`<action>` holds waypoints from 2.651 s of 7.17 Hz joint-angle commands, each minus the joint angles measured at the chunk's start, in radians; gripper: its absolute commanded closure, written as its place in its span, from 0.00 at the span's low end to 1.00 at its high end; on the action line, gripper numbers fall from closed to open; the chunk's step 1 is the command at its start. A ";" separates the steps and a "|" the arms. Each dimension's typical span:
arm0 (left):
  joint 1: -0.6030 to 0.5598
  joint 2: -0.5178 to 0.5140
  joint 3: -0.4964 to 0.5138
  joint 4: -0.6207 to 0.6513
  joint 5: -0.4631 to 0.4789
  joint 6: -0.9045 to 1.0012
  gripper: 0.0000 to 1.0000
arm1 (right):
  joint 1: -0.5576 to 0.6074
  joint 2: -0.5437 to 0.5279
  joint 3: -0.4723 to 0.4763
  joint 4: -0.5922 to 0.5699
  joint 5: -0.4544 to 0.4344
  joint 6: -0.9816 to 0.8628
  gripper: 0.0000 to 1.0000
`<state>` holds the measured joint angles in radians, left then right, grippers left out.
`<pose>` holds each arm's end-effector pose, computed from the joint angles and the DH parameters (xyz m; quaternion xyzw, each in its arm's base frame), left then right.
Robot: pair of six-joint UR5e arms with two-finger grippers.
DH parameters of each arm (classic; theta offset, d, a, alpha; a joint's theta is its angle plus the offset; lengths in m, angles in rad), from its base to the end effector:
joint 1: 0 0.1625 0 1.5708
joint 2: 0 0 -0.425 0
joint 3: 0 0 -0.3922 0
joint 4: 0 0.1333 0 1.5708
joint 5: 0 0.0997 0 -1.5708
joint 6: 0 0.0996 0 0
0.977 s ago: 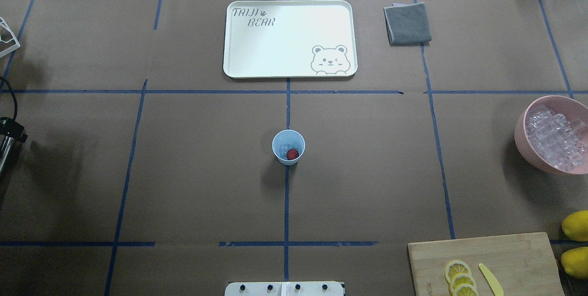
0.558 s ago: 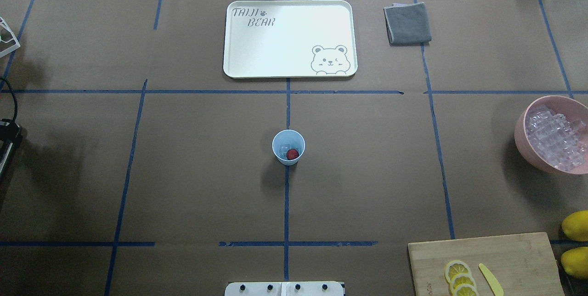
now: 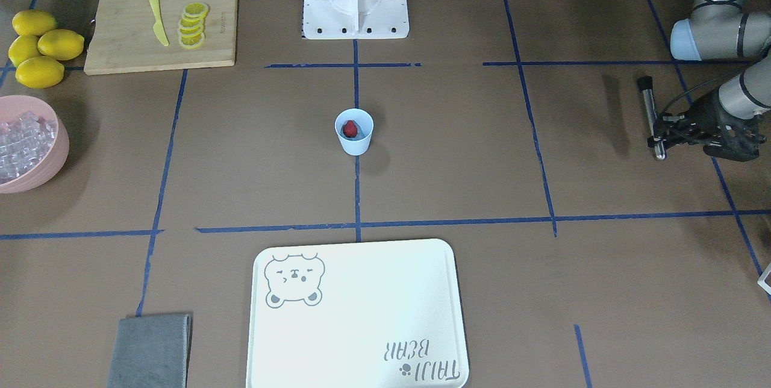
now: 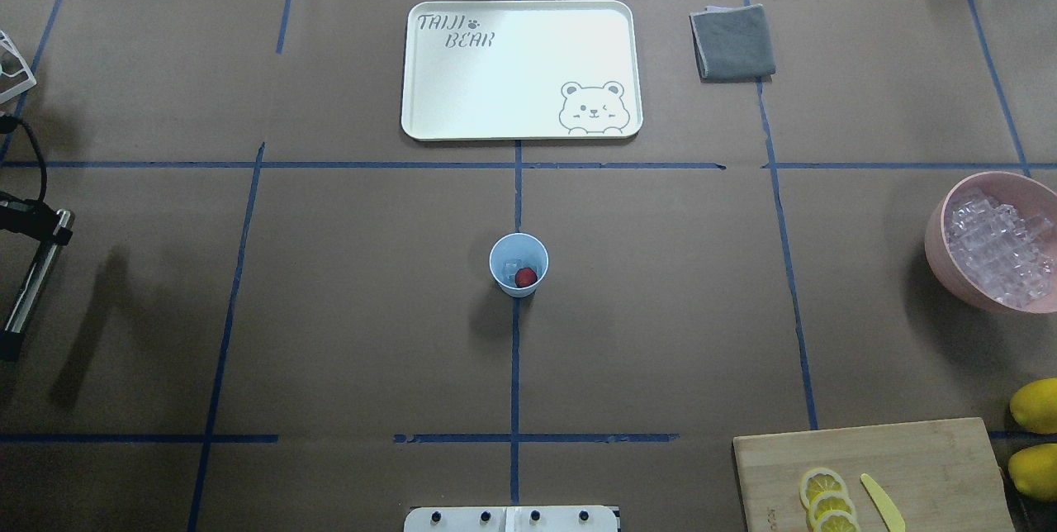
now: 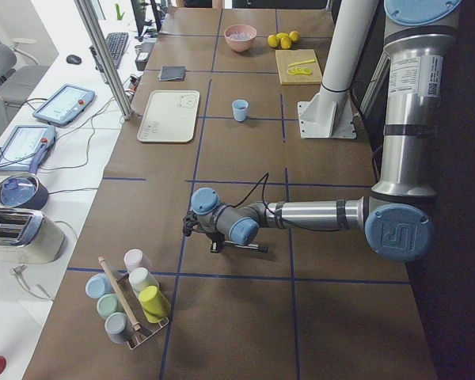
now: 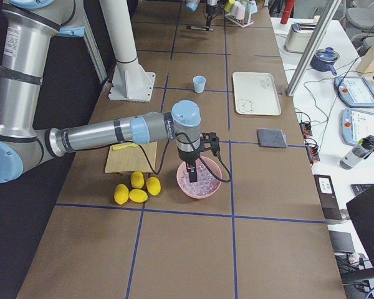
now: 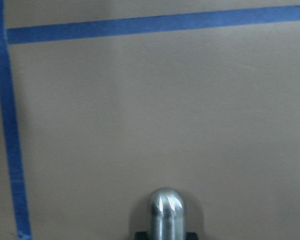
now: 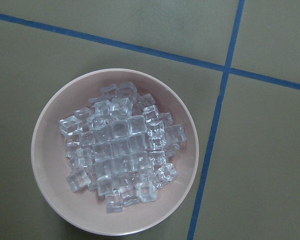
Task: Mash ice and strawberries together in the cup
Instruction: 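Carry the muddler with the left gripper and lower it into the cup, then press the muddler down into the cup contents with the left gripper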
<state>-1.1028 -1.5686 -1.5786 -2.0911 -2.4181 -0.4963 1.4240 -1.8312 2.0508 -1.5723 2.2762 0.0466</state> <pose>0.1780 -0.4821 0.5923 0.0259 0.4616 0.0944 0.8817 0.0114 -0.3930 0.5402 0.0685 -0.3516 -0.0843 0.9298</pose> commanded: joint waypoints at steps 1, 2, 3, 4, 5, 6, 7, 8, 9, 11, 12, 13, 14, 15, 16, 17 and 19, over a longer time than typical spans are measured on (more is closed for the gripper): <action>0.077 -0.034 -0.195 0.012 -0.018 -0.002 1.00 | 0.012 0.001 0.005 0.000 0.000 -0.001 0.00; 0.102 -0.085 -0.251 0.020 -0.019 -0.007 1.00 | 0.012 0.000 0.008 0.000 0.000 -0.001 0.00; 0.138 -0.144 -0.314 0.022 -0.006 -0.028 1.00 | 0.012 0.003 0.006 0.000 0.000 -0.001 0.00; 0.206 -0.224 -0.361 0.022 -0.001 -0.031 1.00 | 0.015 0.000 0.014 0.000 0.000 -0.001 0.00; 0.300 -0.366 -0.339 0.026 0.034 -0.050 1.00 | 0.015 -0.002 0.015 0.000 0.000 -0.001 0.00; 0.351 -0.443 -0.331 0.011 0.118 -0.035 1.00 | 0.015 0.003 0.012 0.000 0.000 -0.001 0.00; 0.371 -0.471 -0.325 -0.101 0.248 -0.021 1.00 | 0.015 0.000 0.015 0.000 0.000 -0.001 0.00; 0.426 -0.478 -0.281 -0.271 0.371 -0.021 0.99 | 0.019 -0.002 0.015 0.000 0.000 -0.001 0.00; 0.492 -0.478 -0.237 -0.432 0.524 -0.021 1.00 | 0.024 -0.002 0.017 0.000 0.000 -0.001 0.00; 0.656 -0.533 -0.090 -0.780 0.922 0.008 1.00 | 0.027 0.001 0.023 0.000 0.000 -0.001 0.00; 0.697 -0.559 -0.055 -0.852 1.026 0.077 0.99 | 0.032 0.000 0.028 0.000 0.000 -0.001 0.00; 0.698 -0.564 -0.055 -0.875 1.039 0.109 0.99 | 0.033 -0.003 0.037 0.000 0.000 -0.001 0.00; 0.699 -0.561 -0.051 -0.914 1.092 0.114 0.98 | 0.033 -0.005 0.042 0.000 0.000 0.001 0.00; 0.705 -0.559 -0.038 -0.934 1.125 0.131 0.98 | 0.033 -0.005 0.046 0.000 0.000 -0.001 0.00; 0.728 -0.559 -0.025 -0.973 1.126 0.165 0.98 | 0.033 -0.005 0.048 0.000 0.000 -0.001 0.00; 0.735 -0.561 -0.011 -0.984 1.126 0.170 0.98 | 0.033 -0.005 0.046 0.000 0.000 -0.001 0.00; 0.739 -0.556 -0.009 -0.986 1.134 0.170 0.98 | 0.035 -0.005 0.048 0.000 0.000 -0.001 0.00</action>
<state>-0.3672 -2.1265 -1.5902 -3.0732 -1.2895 -0.3286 1.4583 -1.8361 2.0979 -1.5723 2.2764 0.0460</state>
